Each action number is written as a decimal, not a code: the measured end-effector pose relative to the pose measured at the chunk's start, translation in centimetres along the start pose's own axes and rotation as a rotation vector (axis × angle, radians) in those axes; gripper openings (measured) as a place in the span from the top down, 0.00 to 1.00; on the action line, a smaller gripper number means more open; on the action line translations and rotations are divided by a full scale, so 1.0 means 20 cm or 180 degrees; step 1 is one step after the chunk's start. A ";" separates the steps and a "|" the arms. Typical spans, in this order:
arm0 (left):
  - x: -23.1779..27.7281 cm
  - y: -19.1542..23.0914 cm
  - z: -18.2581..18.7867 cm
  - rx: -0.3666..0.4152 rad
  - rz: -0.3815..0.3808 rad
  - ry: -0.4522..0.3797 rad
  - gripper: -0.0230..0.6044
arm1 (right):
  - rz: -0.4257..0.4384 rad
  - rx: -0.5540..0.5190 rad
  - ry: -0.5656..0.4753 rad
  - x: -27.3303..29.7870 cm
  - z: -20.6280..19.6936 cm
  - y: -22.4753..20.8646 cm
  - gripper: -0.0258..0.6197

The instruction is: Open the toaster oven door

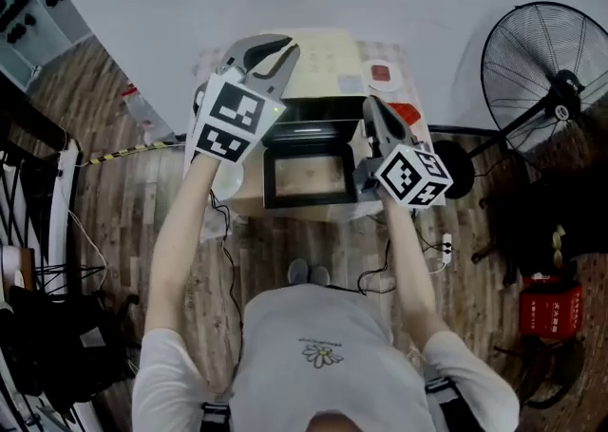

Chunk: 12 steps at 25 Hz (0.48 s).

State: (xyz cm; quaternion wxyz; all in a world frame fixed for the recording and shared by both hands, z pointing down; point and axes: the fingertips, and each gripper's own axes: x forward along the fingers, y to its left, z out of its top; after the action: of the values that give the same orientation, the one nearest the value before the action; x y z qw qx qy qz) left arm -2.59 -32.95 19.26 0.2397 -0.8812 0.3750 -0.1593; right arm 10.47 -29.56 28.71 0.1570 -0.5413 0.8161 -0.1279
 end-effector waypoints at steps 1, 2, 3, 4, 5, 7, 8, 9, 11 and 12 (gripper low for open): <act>-0.06 0.03 0.07 -0.0143 0.0139 -0.0203 0.91 | 0.0016 -0.0242 -0.0055 0.00 0.07 0.04 0.95; -0.12 0.06 0.13 -0.0304 0.0255 -0.0396 0.93 | 0.0025 -0.0482 -0.0113 0.01 0.12 0.08 0.95; -0.18 0.07 0.17 -0.0490 0.0351 -0.0578 0.93 | 0.0033 -0.0710 -0.0173 0.00 0.17 0.12 0.95; -0.24 0.09 0.20 -0.0698 0.0434 -0.0747 0.93 | 0.0042 -0.0911 -0.0232 0.00 0.21 0.16 0.95; -0.30 0.10 0.21 -0.0908 0.0517 -0.0896 0.94 | 0.0050 -0.1078 -0.0285 0.00 0.24 0.21 0.95; -0.41 0.09 0.19 -0.1212 0.0700 -0.1093 0.94 | 0.0051 -0.1346 -0.0367 -0.02 0.28 0.28 0.95; -0.45 0.08 0.17 -0.1281 0.0797 -0.1132 0.94 | 0.0048 -0.1466 -0.0389 -0.02 0.28 0.32 0.95; -0.48 0.06 0.14 -0.1314 0.0885 -0.1142 0.94 | 0.0052 -0.1571 -0.0396 -0.03 0.27 0.34 0.95; -0.52 0.01 0.07 -0.1361 0.1006 -0.1126 0.94 | 0.0094 -0.1704 -0.0372 -0.04 0.25 0.39 0.95; -0.53 -0.01 0.04 -0.1396 0.1047 -0.1112 0.94 | 0.0112 -0.1738 -0.0357 -0.04 0.23 0.41 0.95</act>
State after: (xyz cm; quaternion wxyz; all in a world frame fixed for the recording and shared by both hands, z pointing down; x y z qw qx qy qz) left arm -9.17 -24.68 17.60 0.1274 -0.8534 0.4910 0.1198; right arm 5.68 -25.81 21.44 0.0525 -0.5555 0.8197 0.1296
